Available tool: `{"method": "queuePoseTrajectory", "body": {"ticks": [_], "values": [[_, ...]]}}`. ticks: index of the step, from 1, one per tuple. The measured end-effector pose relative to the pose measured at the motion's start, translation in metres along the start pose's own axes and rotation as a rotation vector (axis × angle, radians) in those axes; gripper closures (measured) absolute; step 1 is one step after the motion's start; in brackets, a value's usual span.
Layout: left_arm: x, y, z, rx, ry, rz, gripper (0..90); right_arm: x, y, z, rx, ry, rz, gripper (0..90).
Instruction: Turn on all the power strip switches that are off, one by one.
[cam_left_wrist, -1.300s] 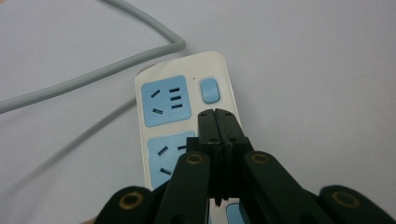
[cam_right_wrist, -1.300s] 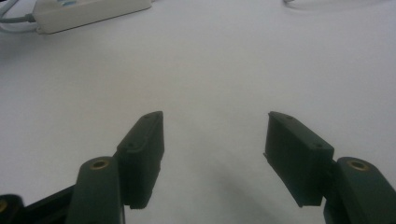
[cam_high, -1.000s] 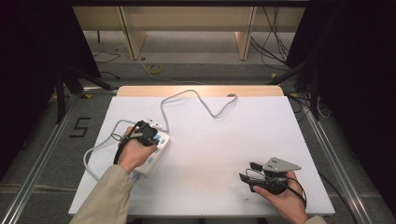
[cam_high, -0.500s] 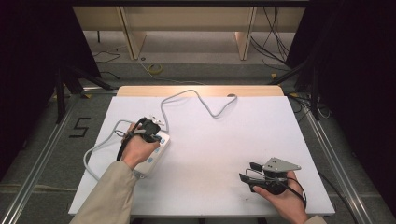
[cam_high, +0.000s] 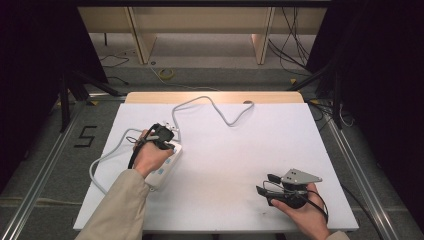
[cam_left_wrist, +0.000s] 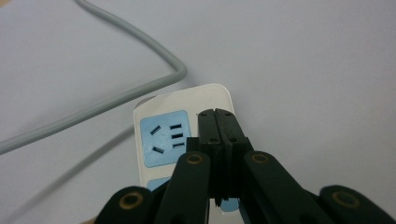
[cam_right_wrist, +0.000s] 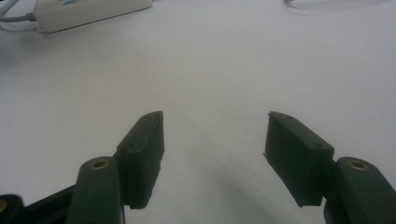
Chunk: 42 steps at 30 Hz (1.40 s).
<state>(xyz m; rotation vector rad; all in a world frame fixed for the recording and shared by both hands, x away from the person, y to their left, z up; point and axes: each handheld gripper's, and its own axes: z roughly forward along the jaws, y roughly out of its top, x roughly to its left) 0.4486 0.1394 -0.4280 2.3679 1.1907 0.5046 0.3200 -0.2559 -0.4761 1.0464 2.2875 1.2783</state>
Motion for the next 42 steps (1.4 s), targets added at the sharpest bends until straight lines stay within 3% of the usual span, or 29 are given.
{"method": "queuePoseTrajectory", "body": {"ticks": [16, 42], "values": [[0.002, 0.005, 0.009, 0.017, -0.004, -0.010, 90.0, 0.000, 0.000, 0.000, 0.000, 0.002, -0.002, 38.2], [0.003, 0.012, 0.018, 0.053, 0.003, 0.013, 90.0, 0.000, 0.000, 0.000, 0.003, 0.005, -0.005, 38.2]]}}
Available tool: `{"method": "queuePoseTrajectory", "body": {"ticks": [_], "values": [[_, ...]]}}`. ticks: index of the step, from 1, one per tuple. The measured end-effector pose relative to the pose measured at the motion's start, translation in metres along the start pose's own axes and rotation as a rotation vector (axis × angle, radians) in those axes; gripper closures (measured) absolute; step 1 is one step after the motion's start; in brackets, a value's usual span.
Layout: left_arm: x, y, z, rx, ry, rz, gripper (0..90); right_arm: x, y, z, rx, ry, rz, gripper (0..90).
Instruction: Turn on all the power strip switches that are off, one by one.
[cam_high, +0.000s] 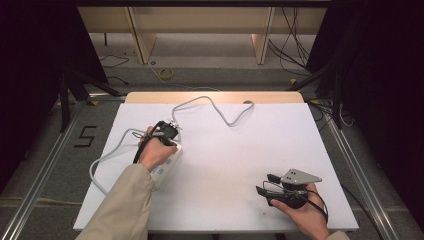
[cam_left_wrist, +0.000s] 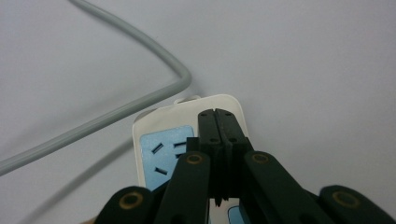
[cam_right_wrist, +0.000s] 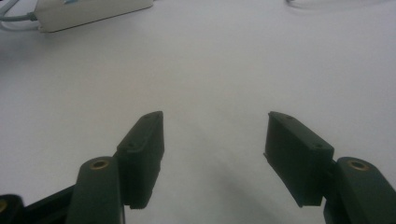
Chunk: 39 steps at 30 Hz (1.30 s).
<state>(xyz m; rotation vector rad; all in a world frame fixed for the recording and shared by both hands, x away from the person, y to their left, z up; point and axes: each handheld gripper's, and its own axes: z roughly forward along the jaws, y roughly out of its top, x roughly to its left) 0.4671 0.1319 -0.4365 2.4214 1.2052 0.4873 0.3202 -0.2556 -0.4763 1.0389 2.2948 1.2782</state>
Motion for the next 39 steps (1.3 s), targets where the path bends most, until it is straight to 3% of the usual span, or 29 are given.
{"method": "queuePoseTrajectory", "body": {"ticks": [39], "values": [[-0.0022, 0.0012, 0.0041, 0.030, -0.008, 0.020, 90.0, 0.0003, 0.0000, 0.0005, 0.001, 0.001, -0.002, 38.2]]}}
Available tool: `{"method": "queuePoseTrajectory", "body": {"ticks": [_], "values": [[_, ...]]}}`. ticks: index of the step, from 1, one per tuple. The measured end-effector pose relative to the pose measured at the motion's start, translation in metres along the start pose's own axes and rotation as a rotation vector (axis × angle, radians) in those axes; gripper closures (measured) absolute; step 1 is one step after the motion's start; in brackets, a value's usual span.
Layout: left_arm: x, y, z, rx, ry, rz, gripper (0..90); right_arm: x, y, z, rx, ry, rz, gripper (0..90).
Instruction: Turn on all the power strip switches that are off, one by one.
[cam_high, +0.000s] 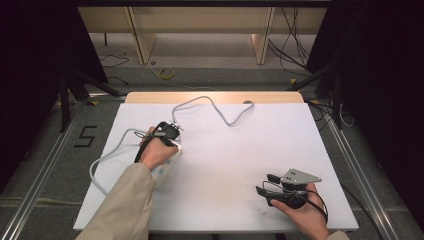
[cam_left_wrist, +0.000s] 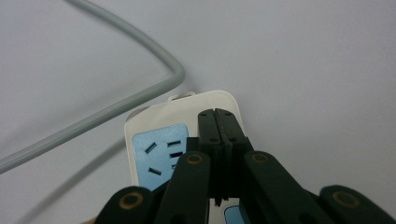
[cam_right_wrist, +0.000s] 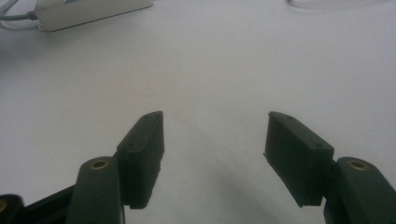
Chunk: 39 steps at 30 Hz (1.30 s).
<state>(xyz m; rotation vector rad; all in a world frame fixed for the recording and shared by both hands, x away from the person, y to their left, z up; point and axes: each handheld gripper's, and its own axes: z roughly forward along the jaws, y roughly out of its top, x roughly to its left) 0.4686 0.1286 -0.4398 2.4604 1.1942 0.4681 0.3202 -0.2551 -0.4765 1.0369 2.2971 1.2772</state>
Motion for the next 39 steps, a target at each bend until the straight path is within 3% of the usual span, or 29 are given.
{"method": "queuePoseTrajectory", "body": {"ticks": [39], "values": [[-0.0077, 0.0011, 0.0024, 0.018, 0.039, 0.062, 90.0, 0.0004, 0.0003, 0.0008, 0.003, -0.001, -0.002, 38.2]]}}
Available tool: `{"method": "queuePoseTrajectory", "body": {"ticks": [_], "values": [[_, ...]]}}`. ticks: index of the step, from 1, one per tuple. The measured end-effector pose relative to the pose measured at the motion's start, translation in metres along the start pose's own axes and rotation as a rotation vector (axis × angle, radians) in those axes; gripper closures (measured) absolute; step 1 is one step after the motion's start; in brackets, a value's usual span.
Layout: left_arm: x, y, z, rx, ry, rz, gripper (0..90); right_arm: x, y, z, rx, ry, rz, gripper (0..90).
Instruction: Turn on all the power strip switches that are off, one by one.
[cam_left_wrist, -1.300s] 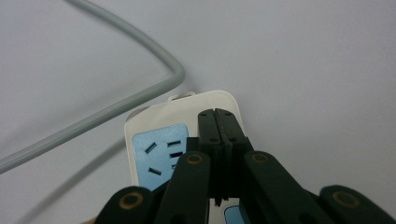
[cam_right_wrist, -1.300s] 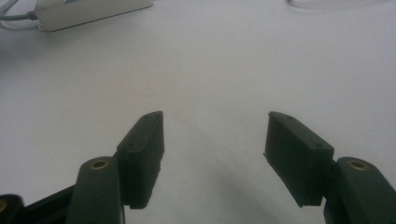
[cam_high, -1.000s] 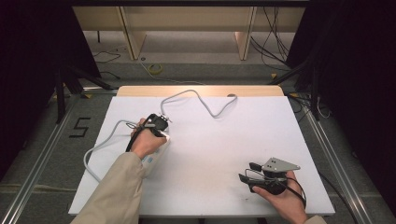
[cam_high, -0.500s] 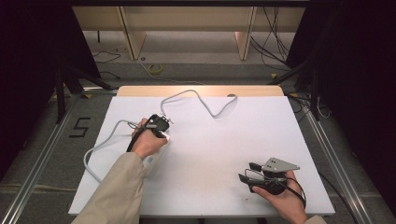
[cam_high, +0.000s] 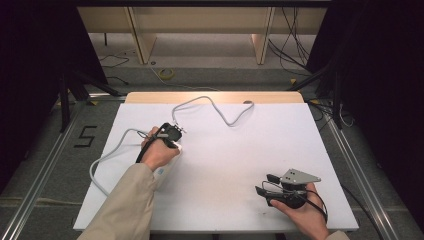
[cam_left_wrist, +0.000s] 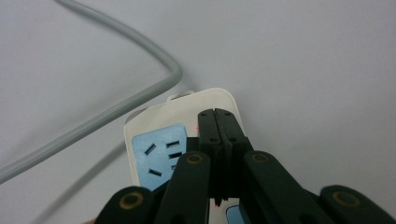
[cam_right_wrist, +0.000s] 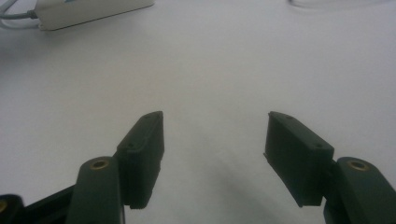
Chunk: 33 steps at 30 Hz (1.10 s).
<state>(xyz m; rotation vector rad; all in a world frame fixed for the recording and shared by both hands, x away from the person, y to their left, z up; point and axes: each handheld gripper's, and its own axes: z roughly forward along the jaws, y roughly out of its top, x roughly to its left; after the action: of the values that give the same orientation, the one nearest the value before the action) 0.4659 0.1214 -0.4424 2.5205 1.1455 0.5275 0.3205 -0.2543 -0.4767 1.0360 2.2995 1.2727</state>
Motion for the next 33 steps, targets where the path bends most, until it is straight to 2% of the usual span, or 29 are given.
{"method": "queuePoseTrajectory", "body": {"ticks": [9, 15, 19, 27, 33], "values": [[-0.0016, 0.0008, 0.0005, 0.006, 0.012, 0.014, 90.0, 0.0000, 0.0001, 0.0002, -0.001, 0.001, -0.003, 38.2], [-0.0022, 0.0005, 0.0011, 0.007, 0.010, 0.009, 90.0, 0.0001, 0.0001, -0.0001, -0.001, 0.001, -0.003, 38.2], [-0.0038, 0.0012, 0.0008, 0.014, 0.024, 0.023, 90.0, -0.0001, 0.0000, -0.0003, 0.000, 0.000, -0.001, 38.2], [-0.0010, -0.0003, 0.0008, -0.002, 0.006, -0.003, 90.0, -0.0003, 0.0001, -0.0003, 0.000, 0.001, 0.000, 38.2], [0.0014, -0.0016, 0.0005, -0.008, -0.009, -0.008, 90.0, -0.0005, 0.0001, -0.0006, -0.001, 0.000, -0.001, 38.2]]}}
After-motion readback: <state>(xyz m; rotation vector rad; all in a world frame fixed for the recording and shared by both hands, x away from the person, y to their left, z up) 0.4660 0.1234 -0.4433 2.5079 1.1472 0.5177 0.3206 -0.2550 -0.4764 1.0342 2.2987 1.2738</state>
